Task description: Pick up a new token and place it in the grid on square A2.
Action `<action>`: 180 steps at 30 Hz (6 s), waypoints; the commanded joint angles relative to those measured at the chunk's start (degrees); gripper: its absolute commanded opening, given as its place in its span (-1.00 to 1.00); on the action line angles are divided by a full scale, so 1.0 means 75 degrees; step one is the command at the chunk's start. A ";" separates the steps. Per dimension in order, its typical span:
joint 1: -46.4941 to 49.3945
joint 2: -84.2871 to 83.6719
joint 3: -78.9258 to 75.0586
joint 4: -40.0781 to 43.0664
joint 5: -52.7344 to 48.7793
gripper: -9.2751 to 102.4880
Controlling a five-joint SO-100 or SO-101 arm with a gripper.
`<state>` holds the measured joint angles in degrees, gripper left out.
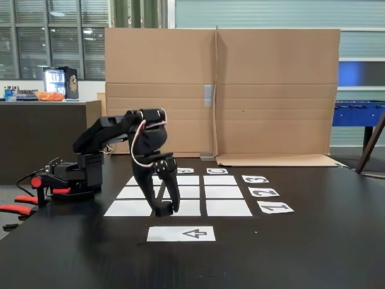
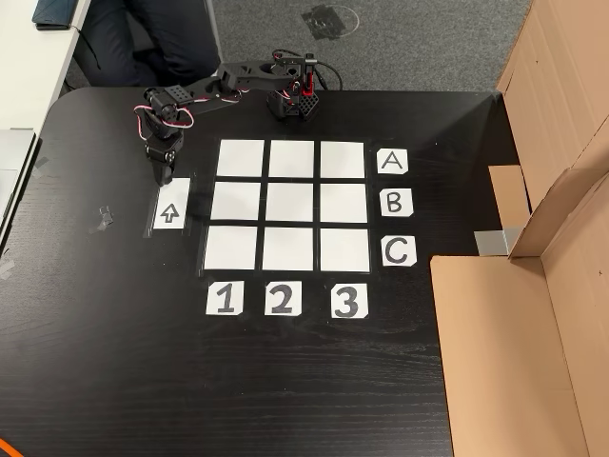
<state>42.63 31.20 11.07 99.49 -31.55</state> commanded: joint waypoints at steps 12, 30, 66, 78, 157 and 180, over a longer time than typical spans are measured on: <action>-0.0703 0.3152 0.2660 0.0035 0.0035 -0.57; -0.2449 0.7711 0.7969 -0.0012 -0.0445 -0.57; -0.4887 1.4039 1.4930 -0.0164 -0.3176 -0.57; -0.5098 1.4871 1.6020 -0.0492 -0.4043 -0.57; -0.5965 1.1484 1.8211 -0.4488 -0.4559 -0.59; -0.5953 1.1379 1.8152 -0.4535 -0.4547 -0.42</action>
<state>-2.02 116.54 148.27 65.57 -65.74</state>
